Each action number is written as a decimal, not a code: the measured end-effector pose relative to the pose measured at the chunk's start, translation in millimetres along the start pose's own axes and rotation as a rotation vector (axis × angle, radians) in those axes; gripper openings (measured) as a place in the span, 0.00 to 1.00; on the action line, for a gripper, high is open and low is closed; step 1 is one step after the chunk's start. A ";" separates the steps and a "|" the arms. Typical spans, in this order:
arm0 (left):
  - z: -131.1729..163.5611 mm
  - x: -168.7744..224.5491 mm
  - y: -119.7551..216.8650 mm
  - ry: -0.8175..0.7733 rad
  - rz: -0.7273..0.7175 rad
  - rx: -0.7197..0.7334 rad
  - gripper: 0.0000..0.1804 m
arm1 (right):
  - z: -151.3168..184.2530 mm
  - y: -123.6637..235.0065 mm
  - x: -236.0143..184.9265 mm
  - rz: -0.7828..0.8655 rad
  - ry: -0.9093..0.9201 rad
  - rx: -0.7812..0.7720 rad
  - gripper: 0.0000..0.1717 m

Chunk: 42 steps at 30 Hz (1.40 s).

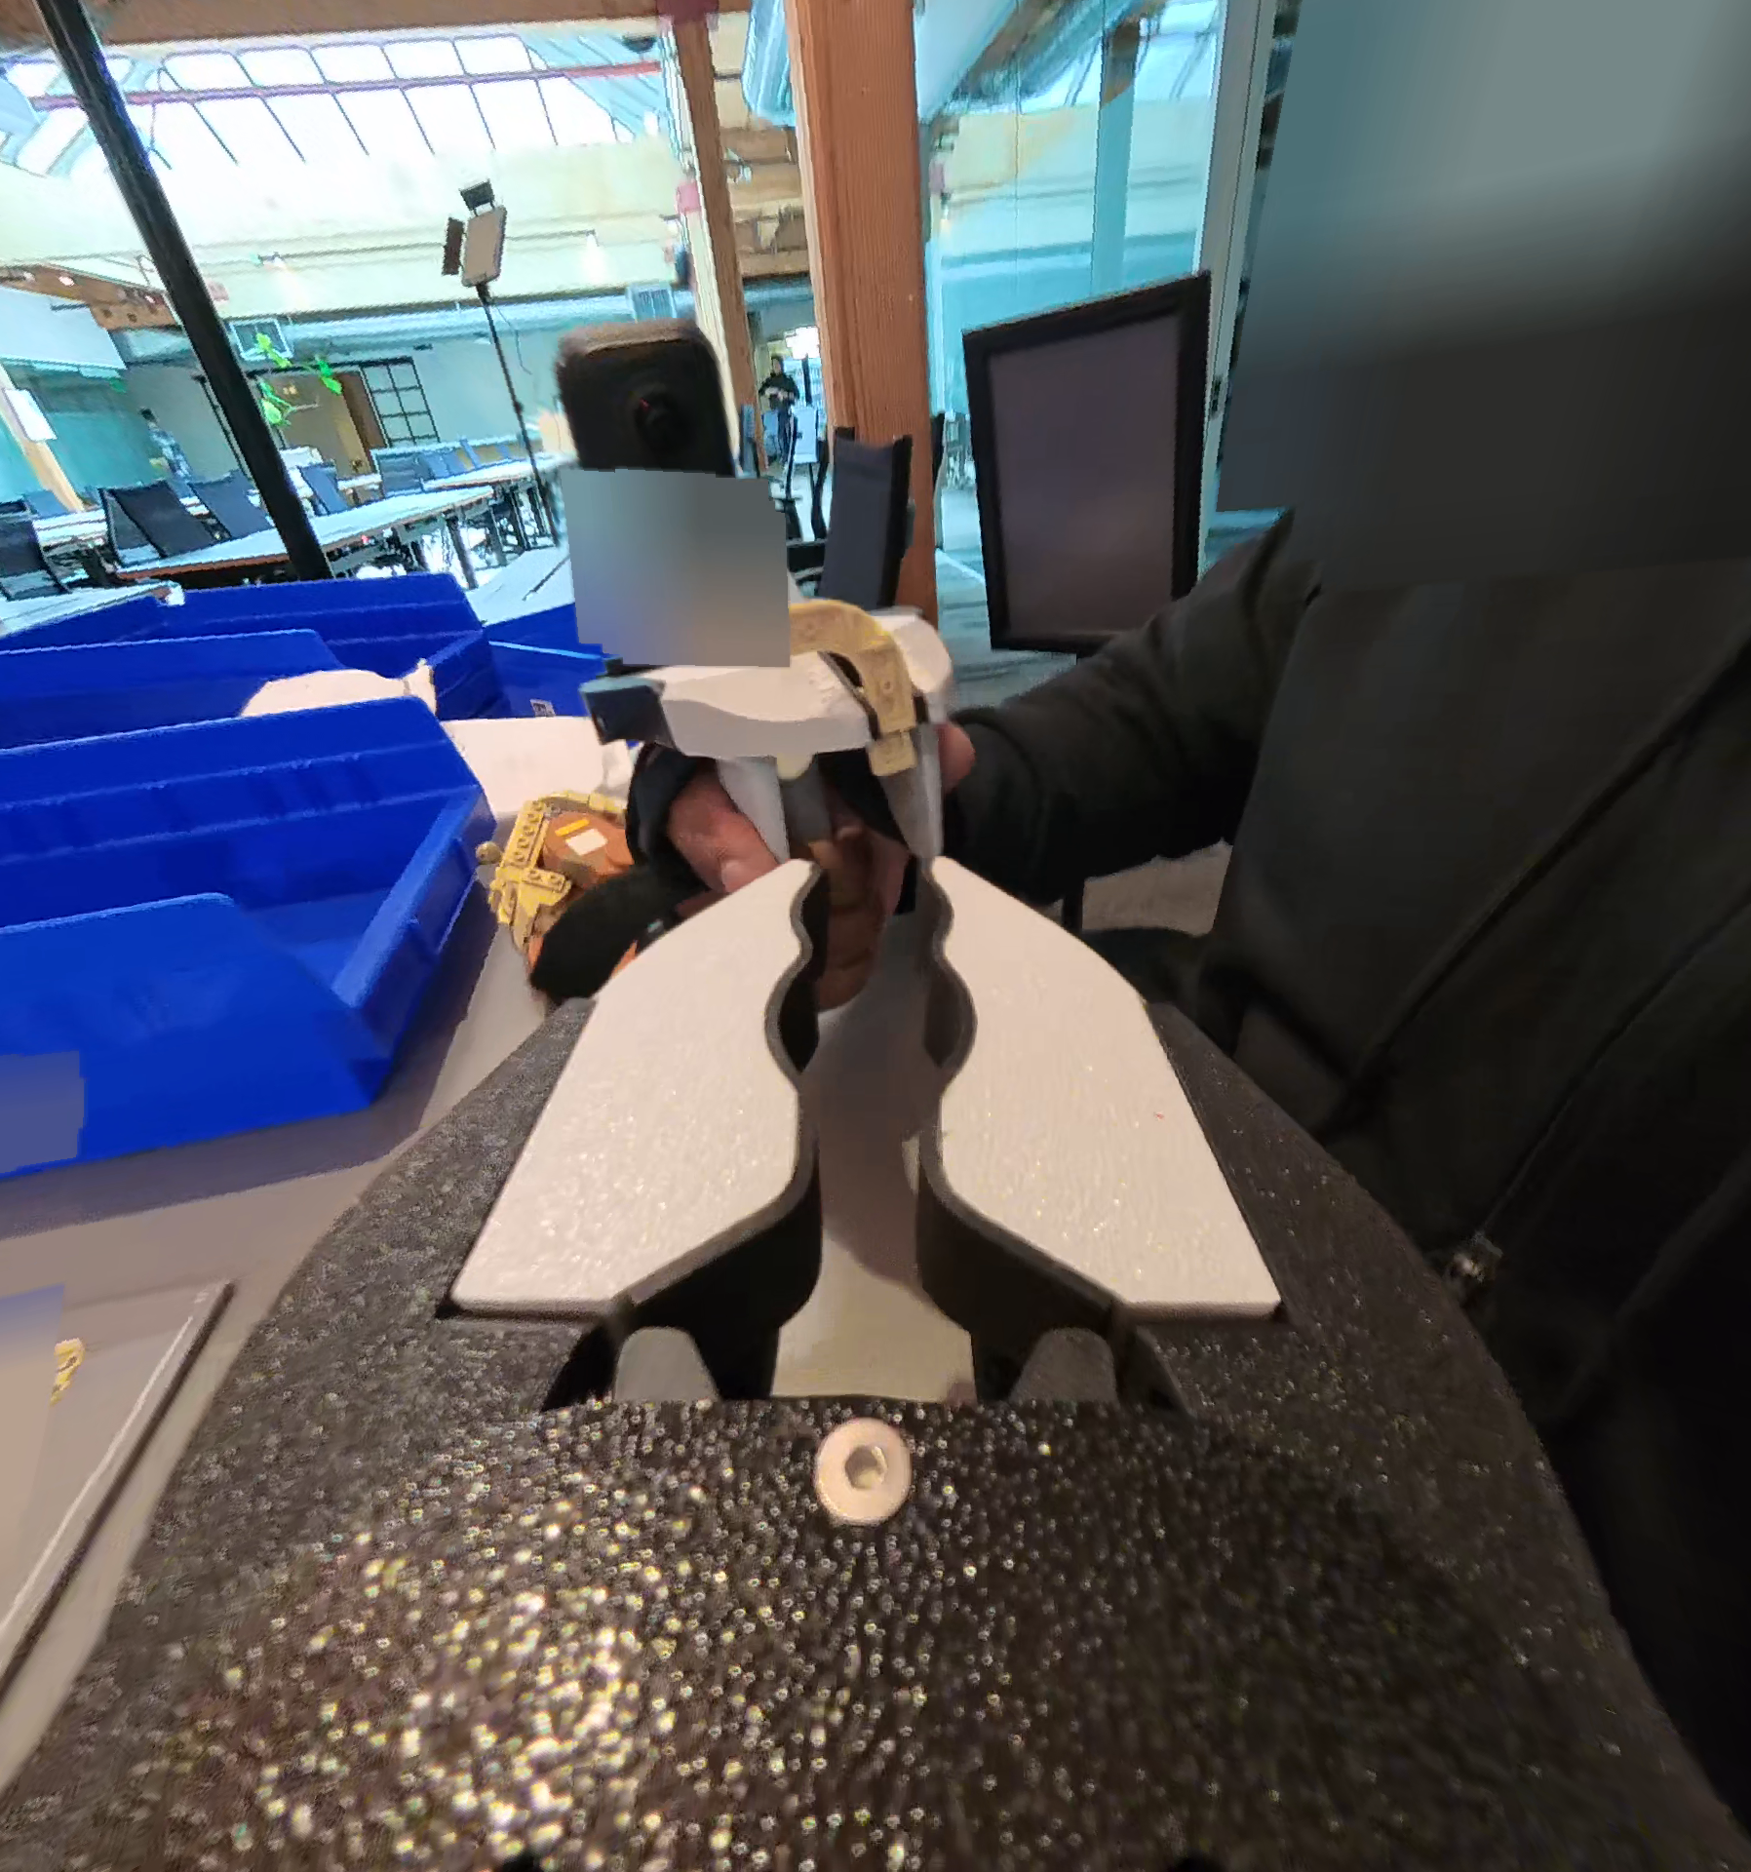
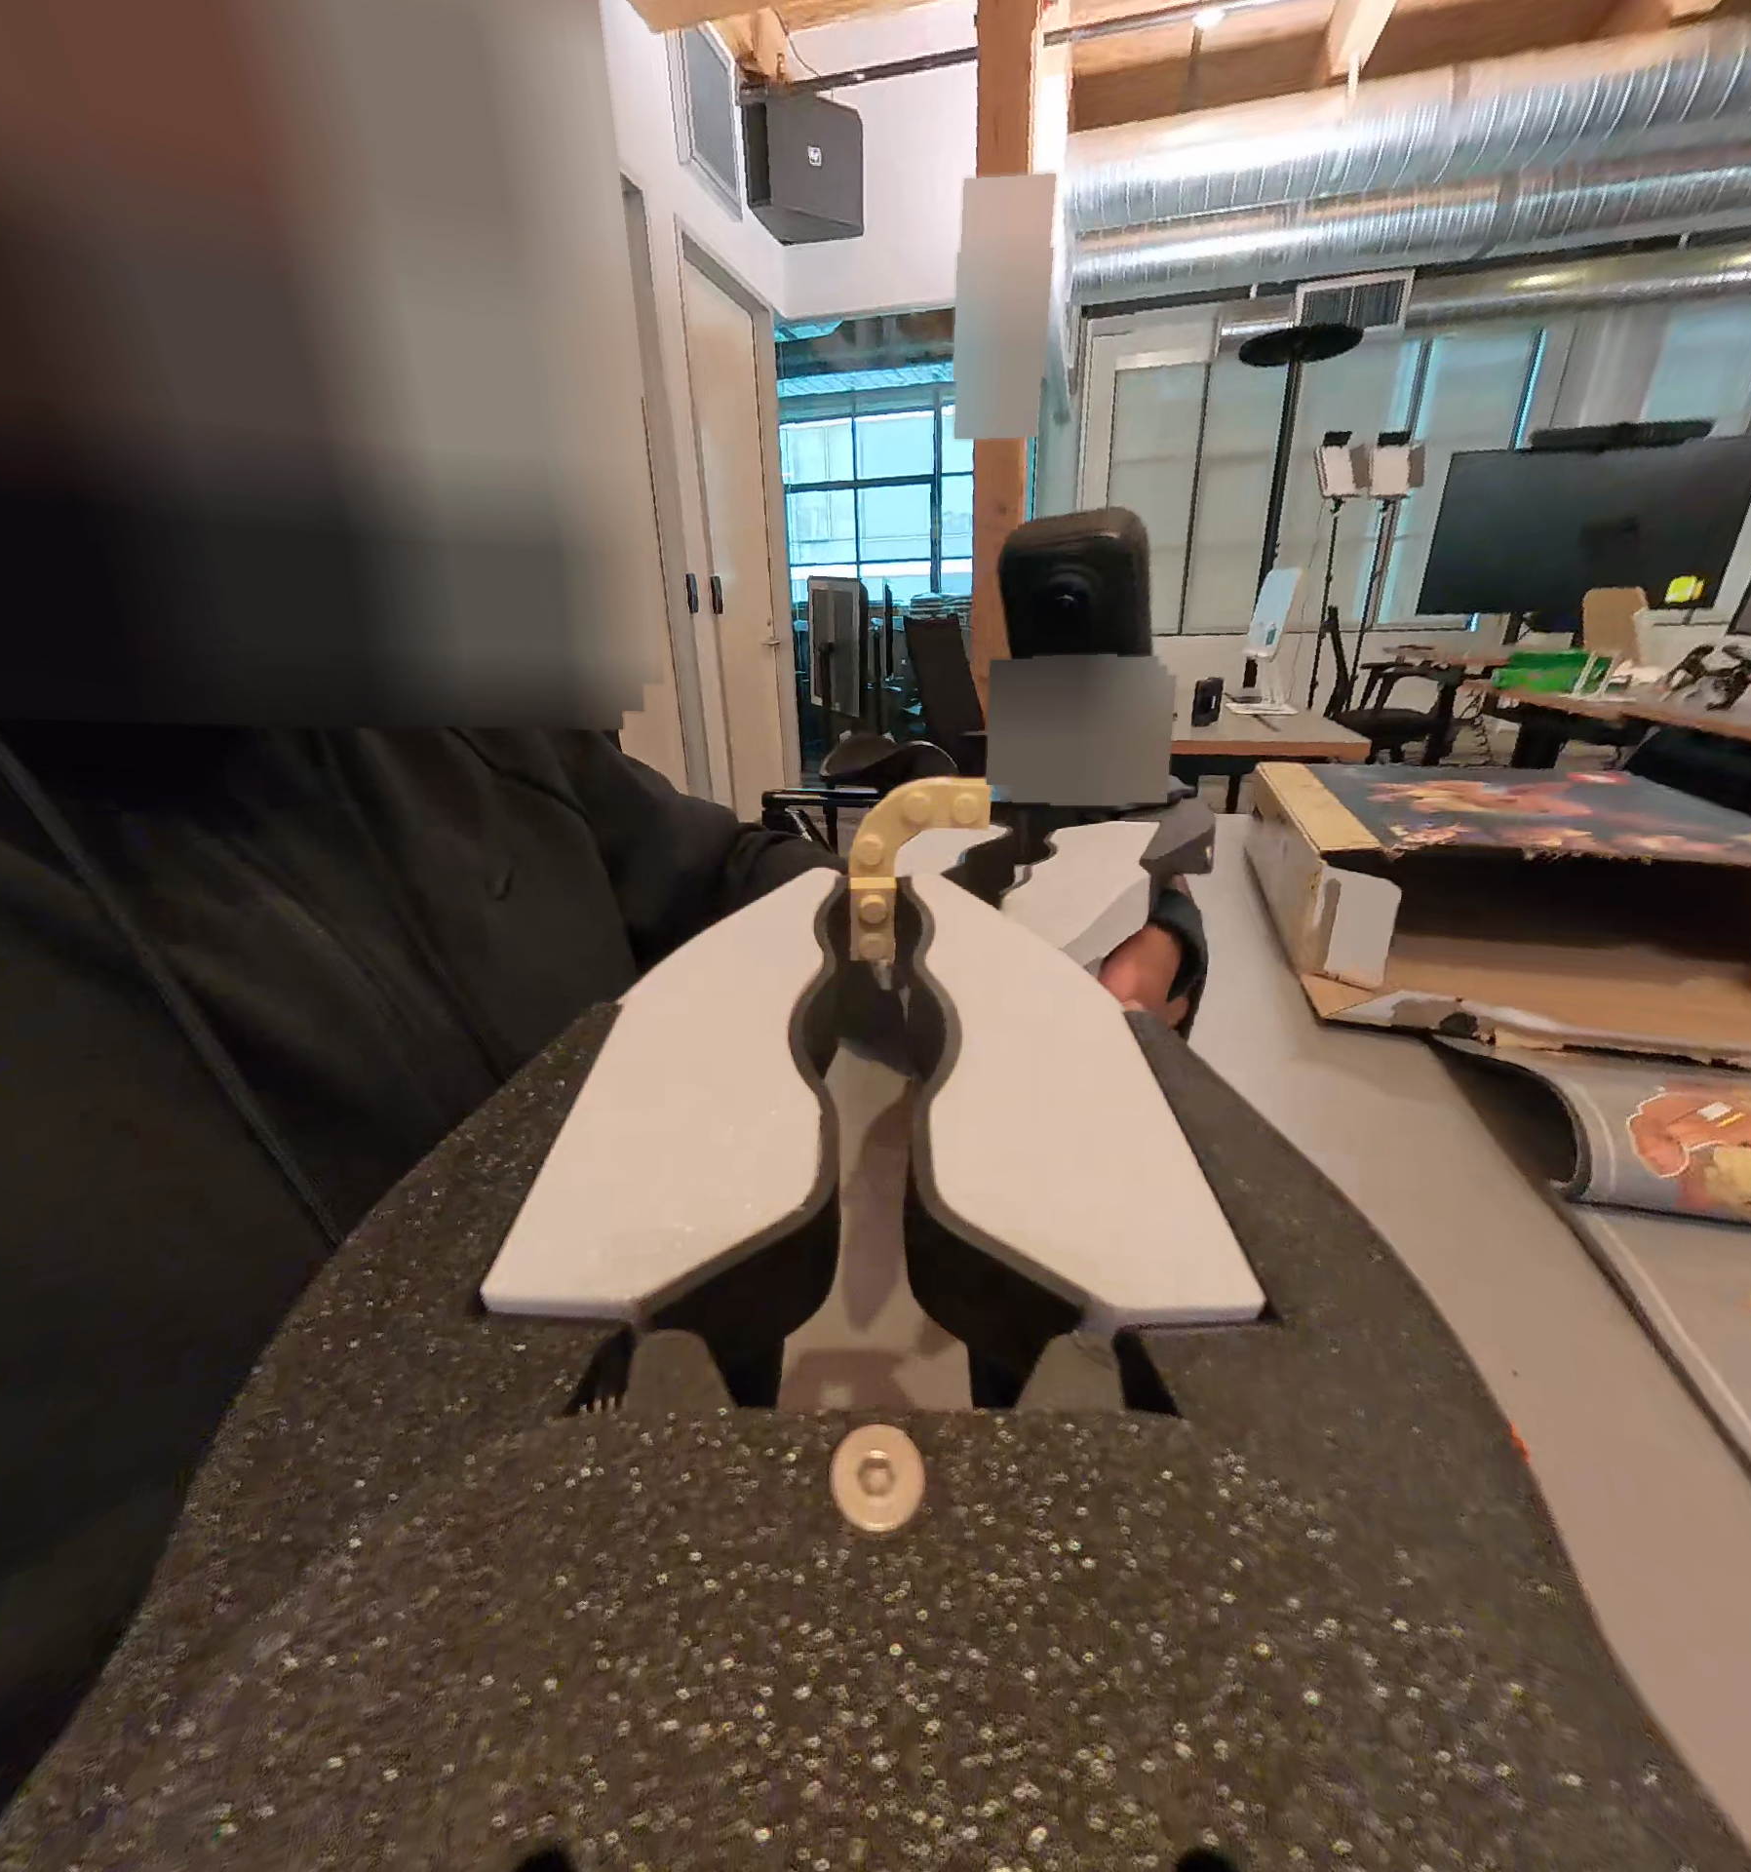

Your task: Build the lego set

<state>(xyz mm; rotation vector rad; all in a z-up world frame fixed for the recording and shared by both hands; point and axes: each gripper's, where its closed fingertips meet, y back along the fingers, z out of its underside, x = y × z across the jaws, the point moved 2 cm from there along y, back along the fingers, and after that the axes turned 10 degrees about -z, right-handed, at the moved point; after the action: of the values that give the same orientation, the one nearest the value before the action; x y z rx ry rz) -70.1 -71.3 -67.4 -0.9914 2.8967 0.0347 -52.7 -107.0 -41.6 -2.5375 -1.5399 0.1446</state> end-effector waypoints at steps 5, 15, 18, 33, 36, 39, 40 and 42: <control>-11.8 3.0 0.4 0.260 0.126 0.115 0.08 | 2.2 -9.6 -7.8 -0.005 0.115 -0.038 0.04; -27.6 17.8 0.7 0.667 0.432 0.317 0.08 | -7.5 -25.6 -20.0 0.039 0.387 -0.045 0.05; -31.7 25.4 -1.7 0.727 0.505 0.344 0.09 | -11.8 -26.7 -21.6 0.064 0.452 -0.042 0.05; -40.0 36.9 -8.0 0.953 0.595 0.491 0.08 | -14.0 -32.0 -26.4 0.128 0.622 -0.117 0.04; -39.5 37.8 -7.4 0.976 0.597 0.531 0.07 | -13.6 -33.0 -27.1 0.121 0.626 -0.133 0.05; -37.8 38.4 -7.5 0.975 0.580 0.564 0.06 | -12.4 -32.2 -27.4 0.104 0.601 -0.158 0.04; -36.8 37.8 -7.6 0.972 0.565 0.574 0.06 | -11.7 -31.8 -27.0 0.107 0.597 -0.176 0.04; -34.9 37.7 -7.4 0.960 0.541 0.590 0.05 | -10.0 -31.8 -27.0 0.108 0.592 -0.212 0.04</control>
<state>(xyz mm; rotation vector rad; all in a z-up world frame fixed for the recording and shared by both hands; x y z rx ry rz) -97.6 -101.8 -35.7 -0.0679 3.4377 -1.5304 -91.1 -117.4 -25.8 -2.4805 -1.2293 -0.7243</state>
